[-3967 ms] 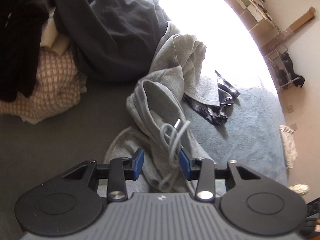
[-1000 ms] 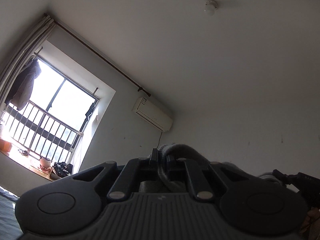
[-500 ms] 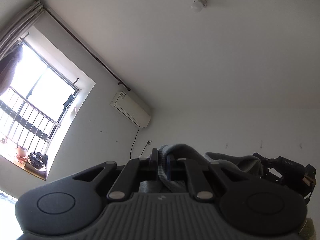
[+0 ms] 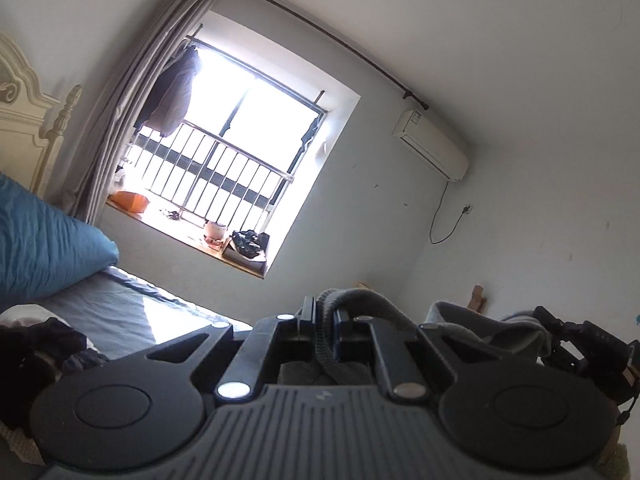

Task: Fold clothes
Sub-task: 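Raise both tools high, shaking the hoodie out in the air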

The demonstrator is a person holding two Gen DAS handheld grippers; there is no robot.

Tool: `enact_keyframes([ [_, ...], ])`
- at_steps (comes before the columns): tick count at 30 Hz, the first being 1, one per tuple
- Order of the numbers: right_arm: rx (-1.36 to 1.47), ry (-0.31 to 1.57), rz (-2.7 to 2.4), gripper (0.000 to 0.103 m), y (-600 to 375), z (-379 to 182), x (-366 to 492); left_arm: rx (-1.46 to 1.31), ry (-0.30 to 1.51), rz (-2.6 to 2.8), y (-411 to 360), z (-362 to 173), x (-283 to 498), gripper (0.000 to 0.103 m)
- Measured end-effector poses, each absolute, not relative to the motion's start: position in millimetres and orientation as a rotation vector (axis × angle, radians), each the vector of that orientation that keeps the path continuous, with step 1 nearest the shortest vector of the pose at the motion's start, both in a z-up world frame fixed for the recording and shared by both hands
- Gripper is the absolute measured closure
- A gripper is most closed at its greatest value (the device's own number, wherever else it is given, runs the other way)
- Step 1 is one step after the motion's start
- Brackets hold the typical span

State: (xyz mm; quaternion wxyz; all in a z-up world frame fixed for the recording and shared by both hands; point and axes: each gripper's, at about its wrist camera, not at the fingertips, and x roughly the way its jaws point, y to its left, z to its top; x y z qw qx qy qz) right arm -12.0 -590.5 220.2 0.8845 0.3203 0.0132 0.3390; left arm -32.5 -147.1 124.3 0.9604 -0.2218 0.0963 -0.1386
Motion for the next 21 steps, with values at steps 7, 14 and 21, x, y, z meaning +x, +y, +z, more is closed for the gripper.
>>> enact_keyframes([
  [7,0.799,0.232,0.844,0.093,-477,163,22,-0.448,0.255,-0.093,-59,100,-66,0.095],
  [14,0.789,0.314,0.963,0.093,-362,154,11,-0.517,0.225,0.009,43,118,-146,0.095],
  [21,0.796,0.482,1.033,0.093,-227,108,12,-0.483,0.358,0.208,122,81,-215,0.095],
])
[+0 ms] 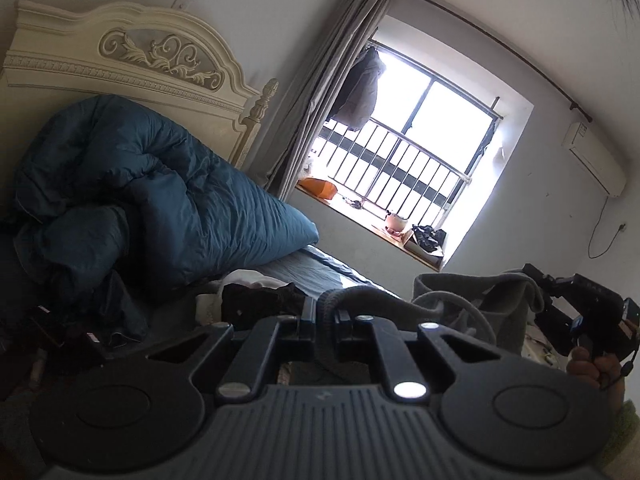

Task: Fold clothes
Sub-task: 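Raise both tools high, shaking the hoodie out in the air, then lower the hoodie onto the bed and open both tools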

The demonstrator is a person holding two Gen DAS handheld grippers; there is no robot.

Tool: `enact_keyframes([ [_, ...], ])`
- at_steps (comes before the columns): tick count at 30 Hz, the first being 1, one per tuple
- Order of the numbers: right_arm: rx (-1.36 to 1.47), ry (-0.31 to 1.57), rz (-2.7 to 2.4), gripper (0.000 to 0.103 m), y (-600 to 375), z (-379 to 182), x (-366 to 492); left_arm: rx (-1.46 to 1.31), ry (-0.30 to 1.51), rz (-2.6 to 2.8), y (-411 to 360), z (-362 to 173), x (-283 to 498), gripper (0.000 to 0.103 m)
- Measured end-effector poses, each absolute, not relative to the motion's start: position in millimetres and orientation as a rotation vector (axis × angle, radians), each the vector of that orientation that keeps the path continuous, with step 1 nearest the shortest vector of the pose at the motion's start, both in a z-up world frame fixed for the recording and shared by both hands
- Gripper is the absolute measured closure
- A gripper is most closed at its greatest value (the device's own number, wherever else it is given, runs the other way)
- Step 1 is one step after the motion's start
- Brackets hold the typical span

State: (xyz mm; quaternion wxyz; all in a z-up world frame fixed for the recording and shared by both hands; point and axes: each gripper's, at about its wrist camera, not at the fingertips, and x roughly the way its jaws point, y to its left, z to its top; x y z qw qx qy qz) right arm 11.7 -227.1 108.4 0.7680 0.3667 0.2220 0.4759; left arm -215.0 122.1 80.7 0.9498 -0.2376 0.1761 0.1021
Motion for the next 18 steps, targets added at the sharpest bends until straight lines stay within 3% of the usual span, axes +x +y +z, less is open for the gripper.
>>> enact_keyframes([
  [13,0.644,1.101,0.888,0.093,16,-131,52,-0.71,0.913,0.516,284,-176,-219,0.095],
  [18,0.601,1.265,0.778,0.093,91,-206,80,-0.772,1.009,0.588,322,-232,-217,0.095],
])
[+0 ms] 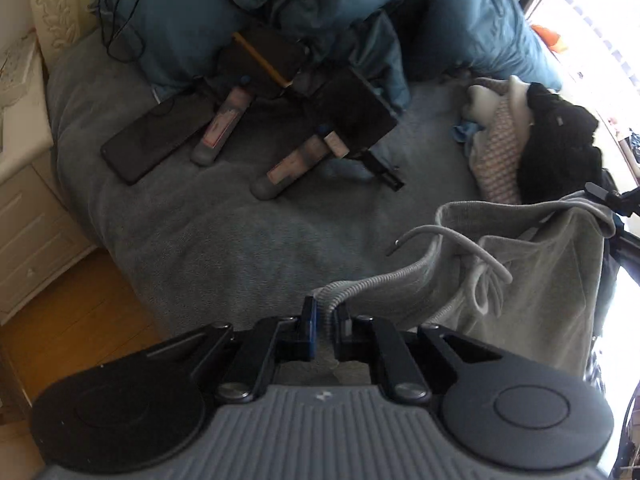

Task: Fold clothes
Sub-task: 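Lower the hoodie onto the bed and open both tools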

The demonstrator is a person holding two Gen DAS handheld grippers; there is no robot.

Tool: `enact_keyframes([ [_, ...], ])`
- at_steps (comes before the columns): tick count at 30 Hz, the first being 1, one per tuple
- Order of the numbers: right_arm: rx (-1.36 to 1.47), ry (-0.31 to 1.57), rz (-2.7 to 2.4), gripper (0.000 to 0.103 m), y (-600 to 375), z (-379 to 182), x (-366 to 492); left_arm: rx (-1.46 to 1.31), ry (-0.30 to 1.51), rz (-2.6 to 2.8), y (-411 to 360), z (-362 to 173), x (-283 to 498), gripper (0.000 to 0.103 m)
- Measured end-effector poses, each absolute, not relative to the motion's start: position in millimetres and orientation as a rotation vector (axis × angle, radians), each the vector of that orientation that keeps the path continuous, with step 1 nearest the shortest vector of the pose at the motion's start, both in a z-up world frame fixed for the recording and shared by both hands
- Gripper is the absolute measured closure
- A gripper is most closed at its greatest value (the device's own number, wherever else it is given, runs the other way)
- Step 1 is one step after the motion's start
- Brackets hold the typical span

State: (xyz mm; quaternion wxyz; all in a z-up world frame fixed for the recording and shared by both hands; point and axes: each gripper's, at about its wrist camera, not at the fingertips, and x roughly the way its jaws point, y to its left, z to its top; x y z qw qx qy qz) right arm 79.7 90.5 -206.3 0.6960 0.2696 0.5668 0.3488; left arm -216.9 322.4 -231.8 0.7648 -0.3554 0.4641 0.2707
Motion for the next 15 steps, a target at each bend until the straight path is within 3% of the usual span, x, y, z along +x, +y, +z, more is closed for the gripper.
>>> enact_keyframes([
  [10,0.457,1.446,0.633,0.093,172,-309,113,-0.781,1.126,0.625,350,-288,-212,0.093],
  [15,0.462,1.49,0.56,0.086,186,-347,124,-0.828,1.137,0.613,359,-300,-211,0.075],
])
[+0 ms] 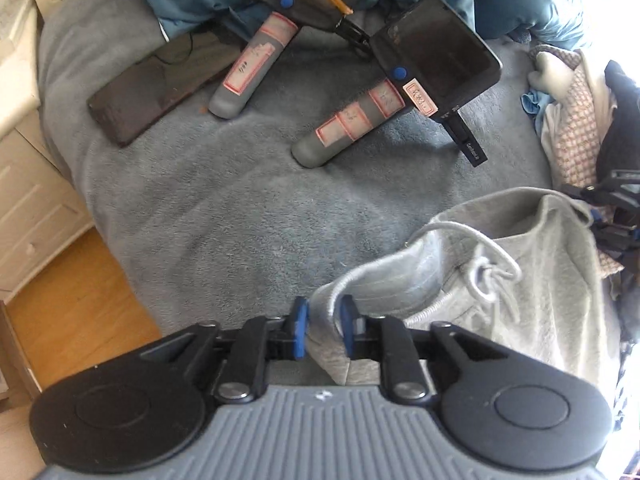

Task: Fold clothes
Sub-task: 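Lower the hoodie onto the bed and open both tools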

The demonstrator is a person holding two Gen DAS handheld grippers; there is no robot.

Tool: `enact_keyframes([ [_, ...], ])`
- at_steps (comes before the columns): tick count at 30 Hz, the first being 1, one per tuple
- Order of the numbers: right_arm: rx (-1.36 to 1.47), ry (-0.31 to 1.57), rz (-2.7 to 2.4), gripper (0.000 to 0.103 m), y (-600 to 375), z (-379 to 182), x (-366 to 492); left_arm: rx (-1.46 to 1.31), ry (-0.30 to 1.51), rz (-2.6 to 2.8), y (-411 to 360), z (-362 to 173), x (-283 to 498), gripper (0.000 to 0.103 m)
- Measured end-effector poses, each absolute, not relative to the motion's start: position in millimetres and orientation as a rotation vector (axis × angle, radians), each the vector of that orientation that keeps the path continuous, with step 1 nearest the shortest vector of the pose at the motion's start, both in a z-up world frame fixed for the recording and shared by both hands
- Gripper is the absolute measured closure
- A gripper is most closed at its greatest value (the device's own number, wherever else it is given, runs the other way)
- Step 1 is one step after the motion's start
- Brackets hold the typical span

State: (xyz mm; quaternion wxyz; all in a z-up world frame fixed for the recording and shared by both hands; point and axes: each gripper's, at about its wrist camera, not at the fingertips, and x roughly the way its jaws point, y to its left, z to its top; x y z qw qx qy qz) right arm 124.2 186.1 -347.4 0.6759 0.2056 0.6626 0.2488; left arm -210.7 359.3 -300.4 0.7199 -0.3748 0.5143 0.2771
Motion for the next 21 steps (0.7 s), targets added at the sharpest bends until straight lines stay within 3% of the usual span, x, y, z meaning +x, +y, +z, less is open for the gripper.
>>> enact_keyframes([
  [1,0.486,1.508,0.534,0.084,185,-353,127,-0.833,1.139,0.622,362,-300,-212,0.073],
  [3,0.57,1.564,0.464,0.069,179,-365,131,-0.839,1.143,0.648,367,-297,-216,0.059],
  [5,0.651,1.582,0.433,0.061,172,-367,132,-0.846,1.134,0.673,372,-292,-221,0.057],
  [14,1.009,1.392,0.476,0.059,111,-327,134,-0.703,1.082,0.635,363,-250,-229,0.052],
  [21,0.654,1.348,0.509,0.059,24,-256,79,-0.468,1.183,0.39,313,-241,-207,0.052],
])
